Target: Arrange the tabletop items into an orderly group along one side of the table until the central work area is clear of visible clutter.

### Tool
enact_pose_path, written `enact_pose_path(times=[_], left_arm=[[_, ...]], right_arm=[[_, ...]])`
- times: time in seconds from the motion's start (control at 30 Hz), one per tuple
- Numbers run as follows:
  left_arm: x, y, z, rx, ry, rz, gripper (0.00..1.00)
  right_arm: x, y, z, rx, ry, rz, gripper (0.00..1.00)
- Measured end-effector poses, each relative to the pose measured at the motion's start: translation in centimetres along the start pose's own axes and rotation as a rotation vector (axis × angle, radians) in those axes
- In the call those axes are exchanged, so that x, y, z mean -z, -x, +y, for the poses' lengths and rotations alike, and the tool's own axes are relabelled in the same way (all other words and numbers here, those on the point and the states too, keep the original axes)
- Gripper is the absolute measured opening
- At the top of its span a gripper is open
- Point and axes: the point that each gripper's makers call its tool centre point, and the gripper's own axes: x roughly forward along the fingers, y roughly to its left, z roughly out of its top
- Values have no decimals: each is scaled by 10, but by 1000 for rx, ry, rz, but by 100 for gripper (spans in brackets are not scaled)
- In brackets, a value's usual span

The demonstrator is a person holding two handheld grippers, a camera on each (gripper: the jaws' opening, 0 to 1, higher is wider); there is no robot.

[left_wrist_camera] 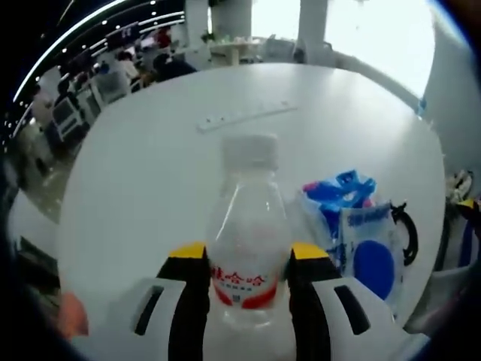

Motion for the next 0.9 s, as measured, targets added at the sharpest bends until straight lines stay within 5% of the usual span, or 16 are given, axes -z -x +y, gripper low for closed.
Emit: enact_pose_path(times=[0.9], left_arm=[[-18, 13, 16, -64, 72, -189, 36]], right_arm=[[3, -2, 1, -4, 7, 16, 95]])
